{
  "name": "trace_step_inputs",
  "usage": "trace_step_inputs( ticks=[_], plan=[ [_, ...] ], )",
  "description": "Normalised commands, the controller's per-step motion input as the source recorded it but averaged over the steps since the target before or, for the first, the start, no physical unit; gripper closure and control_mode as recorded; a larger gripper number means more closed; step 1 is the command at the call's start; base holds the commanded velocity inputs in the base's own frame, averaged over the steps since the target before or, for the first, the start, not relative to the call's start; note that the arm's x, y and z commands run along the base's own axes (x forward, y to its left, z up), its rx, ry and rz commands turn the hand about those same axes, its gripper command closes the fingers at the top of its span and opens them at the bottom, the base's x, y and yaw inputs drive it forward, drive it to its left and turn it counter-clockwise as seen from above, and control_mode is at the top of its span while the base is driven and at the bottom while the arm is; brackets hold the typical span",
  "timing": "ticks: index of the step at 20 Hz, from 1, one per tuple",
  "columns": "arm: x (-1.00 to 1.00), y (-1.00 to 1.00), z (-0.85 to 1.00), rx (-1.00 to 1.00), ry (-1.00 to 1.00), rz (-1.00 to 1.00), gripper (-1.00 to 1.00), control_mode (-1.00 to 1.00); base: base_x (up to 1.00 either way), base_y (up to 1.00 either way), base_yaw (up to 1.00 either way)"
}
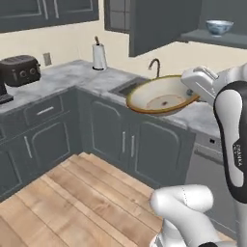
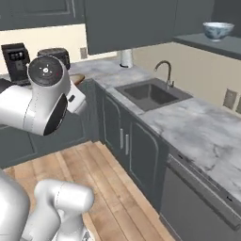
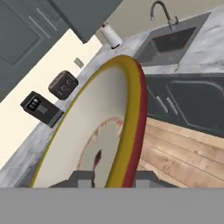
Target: Take the smaller bowl and place it next to the appetizer plate on the dining counter , and place the larger bowl next to the plate with cooked food.
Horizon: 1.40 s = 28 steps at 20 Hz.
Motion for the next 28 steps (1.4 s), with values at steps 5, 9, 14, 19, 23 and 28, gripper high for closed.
trace_step_inputs(
  ticks=[5,9,14,19,23,28],
  plan=[
    [0.0,0.0,0.0,0.0,0.0,0.0,1.0,1.0,-0.01,0.35,0.82],
    [0.0,0.0,0.0,0.0,0.0,0.0,1.0,1.0,0.0,0.43,0.8],
    [0.0,0.0,0.0,0.0,0.0,0.0,1.0,1.0,0.01,0.34,0.75],
    [0.0,0.0,0.0,0.0,0.0,0.0,1.0,1.0,0.3,0.09,0.67],
    [0.0,0.0,0.0,0.0,0.0,0.0,1.0,1.0,0.26,-0.04,0.65],
    [0.0,0.0,0.0,0.0,0.0,0.0,1.0,1.0,-0.25,0.0,0.7]
  ],
)
